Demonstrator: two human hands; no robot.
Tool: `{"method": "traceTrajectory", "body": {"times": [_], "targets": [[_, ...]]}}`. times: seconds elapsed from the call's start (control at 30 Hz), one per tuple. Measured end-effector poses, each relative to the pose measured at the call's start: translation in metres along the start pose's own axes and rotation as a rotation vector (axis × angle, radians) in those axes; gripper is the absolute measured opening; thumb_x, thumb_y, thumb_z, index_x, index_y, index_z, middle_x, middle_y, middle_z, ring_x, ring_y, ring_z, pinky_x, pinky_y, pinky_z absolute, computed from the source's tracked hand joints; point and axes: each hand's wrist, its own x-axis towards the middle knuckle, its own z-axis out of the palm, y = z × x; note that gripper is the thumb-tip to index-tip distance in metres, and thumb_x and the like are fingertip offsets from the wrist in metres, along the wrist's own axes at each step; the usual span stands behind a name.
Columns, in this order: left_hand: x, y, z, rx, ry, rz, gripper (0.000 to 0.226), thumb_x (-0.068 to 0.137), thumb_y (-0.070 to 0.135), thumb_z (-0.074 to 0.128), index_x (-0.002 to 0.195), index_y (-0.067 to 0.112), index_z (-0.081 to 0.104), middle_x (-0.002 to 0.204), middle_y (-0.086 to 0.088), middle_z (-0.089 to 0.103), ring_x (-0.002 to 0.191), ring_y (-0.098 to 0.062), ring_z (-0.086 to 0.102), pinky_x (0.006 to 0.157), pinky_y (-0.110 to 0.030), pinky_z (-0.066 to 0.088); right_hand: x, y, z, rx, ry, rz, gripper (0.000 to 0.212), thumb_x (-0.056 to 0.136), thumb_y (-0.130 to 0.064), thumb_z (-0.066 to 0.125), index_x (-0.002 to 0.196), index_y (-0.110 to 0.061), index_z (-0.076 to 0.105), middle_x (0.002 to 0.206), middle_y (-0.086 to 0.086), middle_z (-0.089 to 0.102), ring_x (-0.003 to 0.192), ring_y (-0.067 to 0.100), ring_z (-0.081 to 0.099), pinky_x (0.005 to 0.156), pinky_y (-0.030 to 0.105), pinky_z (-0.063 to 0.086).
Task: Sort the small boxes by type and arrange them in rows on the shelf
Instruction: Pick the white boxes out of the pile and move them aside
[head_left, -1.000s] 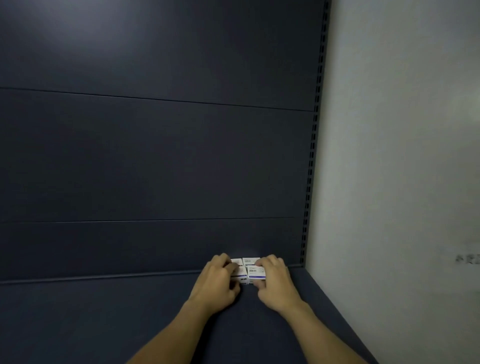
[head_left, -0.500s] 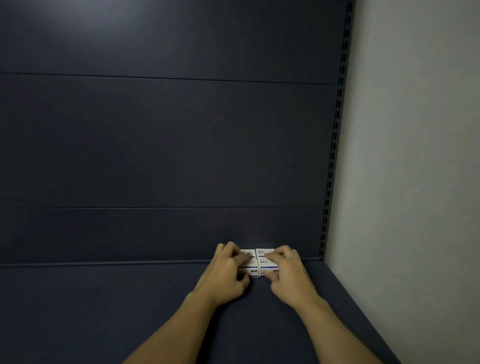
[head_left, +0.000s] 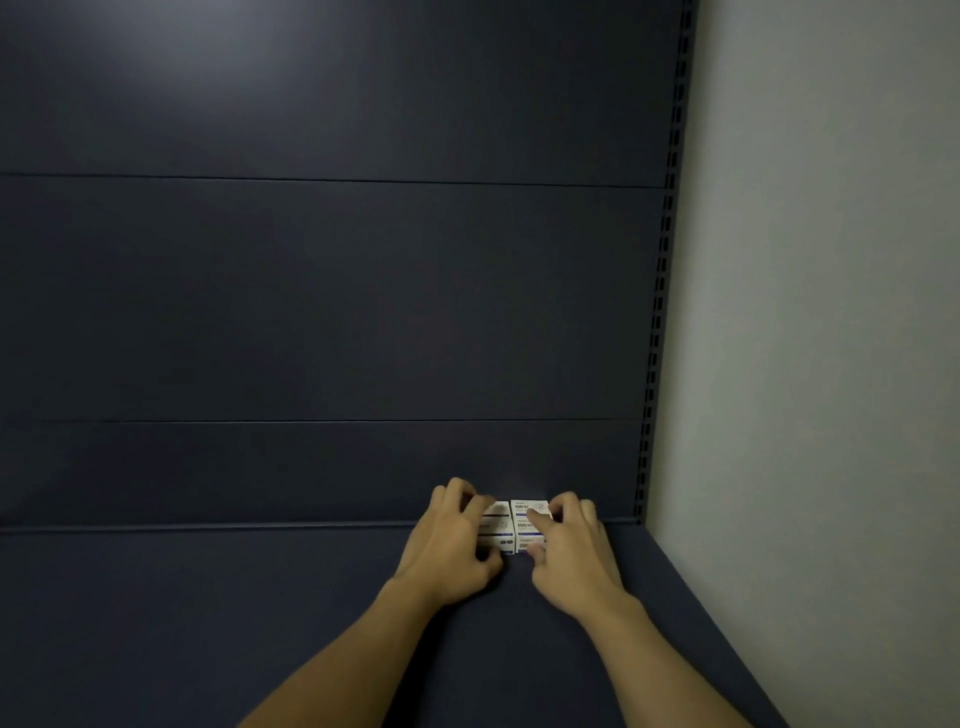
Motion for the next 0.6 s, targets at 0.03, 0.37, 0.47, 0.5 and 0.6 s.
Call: {"method": "traceTrajectory", "body": {"times": [0.03, 0.37, 0.47, 0.5, 0.6], "targets": [[-0.001, 0.0, -0.002, 0.021, 0.002, -0.004, 0.066, 0.079, 0.051, 0.058, 0.138, 0.024, 0.046, 0.126, 0.007, 0.033, 0.109, -0.011, 0.036, 0.081, -0.025, 0.049, -0.001, -0.002, -0.002, -0.031, -0.005, 0.002, 0.047, 0.094, -0.036, 0.057, 0.139, -0.025, 0.054, 0.131, -0.002, 0.039, 0.119, 0.019, 0.037, 0.103, 0.031, 0.037], [-0.024, -0.031, -0.077, 0.156, -0.053, -0.175, 0.068, 0.088, 0.045, 0.06, 0.147, 0.017, 0.04, 0.14, -0.003, 0.036, 0.124, -0.023, 0.037, 0.104, -0.037, 0.043, 0.0, -0.025, -0.029, -0.175, -0.066, -0.017, 0.077, 0.087, -0.032, 0.057, 0.155, -0.016, 0.023, 0.14, 0.002, 0.035, 0.124, 0.023, 0.035, 0.104, 0.035, 0.032], [-0.041, -0.056, -0.109, 0.271, -0.089, -0.212, 0.061, 0.09, 0.045, 0.058, 0.142, 0.014, 0.048, 0.134, -0.005, 0.043, 0.121, -0.027, 0.042, 0.1, -0.04, 0.044, 0.008, -0.053, -0.04, -0.165, -0.083, -0.061, 0.071, 0.084, -0.03, 0.06, 0.149, -0.016, 0.032, 0.139, 0.005, 0.038, 0.124, 0.026, 0.037, 0.104, 0.036, 0.034], [-0.048, -0.064, -0.12, 0.296, -0.096, -0.228, 0.059, 0.09, 0.044, 0.059, 0.14, 0.014, 0.05, 0.133, -0.005, 0.044, 0.12, -0.027, 0.044, 0.099, -0.04, 0.044, 0.011, -0.065, -0.043, -0.152, -0.091, -0.072, 0.069, 0.084, -0.029, 0.06, 0.147, -0.016, 0.034, 0.14, 0.006, 0.037, 0.125, 0.027, 0.037, 0.105, 0.037, 0.034], [-0.072, -0.085, -0.152, 0.329, -0.084, -0.295, 0.051, 0.091, 0.039, 0.059, 0.135, 0.013, 0.055, 0.13, -0.006, 0.047, 0.116, -0.029, 0.05, 0.097, -0.041, 0.045, 0.018, -0.103, -0.053, -0.122, -0.136, -0.107, 0.064, 0.088, -0.028, 0.058, 0.146, -0.014, 0.035, 0.143, 0.007, 0.038, 0.129, 0.028, 0.037, 0.106, 0.039, 0.036]]}}
